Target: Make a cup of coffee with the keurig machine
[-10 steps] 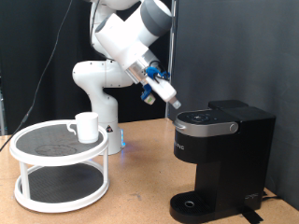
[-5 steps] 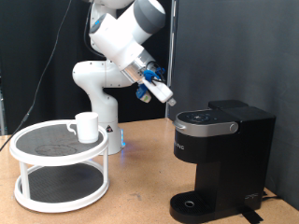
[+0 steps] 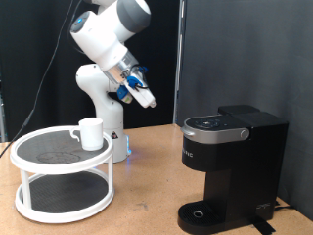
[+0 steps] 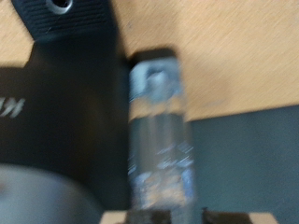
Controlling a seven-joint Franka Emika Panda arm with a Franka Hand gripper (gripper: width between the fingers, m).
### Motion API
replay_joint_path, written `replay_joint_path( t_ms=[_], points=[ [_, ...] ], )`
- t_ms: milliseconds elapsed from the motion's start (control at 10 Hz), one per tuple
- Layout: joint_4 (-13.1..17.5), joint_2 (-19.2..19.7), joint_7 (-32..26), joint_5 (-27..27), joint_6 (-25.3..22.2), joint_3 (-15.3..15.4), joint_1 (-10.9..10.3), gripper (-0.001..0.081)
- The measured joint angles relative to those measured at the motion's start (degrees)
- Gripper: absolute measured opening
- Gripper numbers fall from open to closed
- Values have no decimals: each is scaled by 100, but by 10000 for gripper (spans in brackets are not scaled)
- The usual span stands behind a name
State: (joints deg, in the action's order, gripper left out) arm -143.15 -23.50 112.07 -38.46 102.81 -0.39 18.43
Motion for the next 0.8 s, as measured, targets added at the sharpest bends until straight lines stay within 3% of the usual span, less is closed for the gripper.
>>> replay_joint_path(
  t_ms=[200,400,800],
  points=[
    [-32,-183,-69,281,-224,-138,155,0],
    [-29,-186,-271,301,-385,-178,153,0],
    [-8,-418,-1327,433,-1065,-869,340,0]
  ],
)
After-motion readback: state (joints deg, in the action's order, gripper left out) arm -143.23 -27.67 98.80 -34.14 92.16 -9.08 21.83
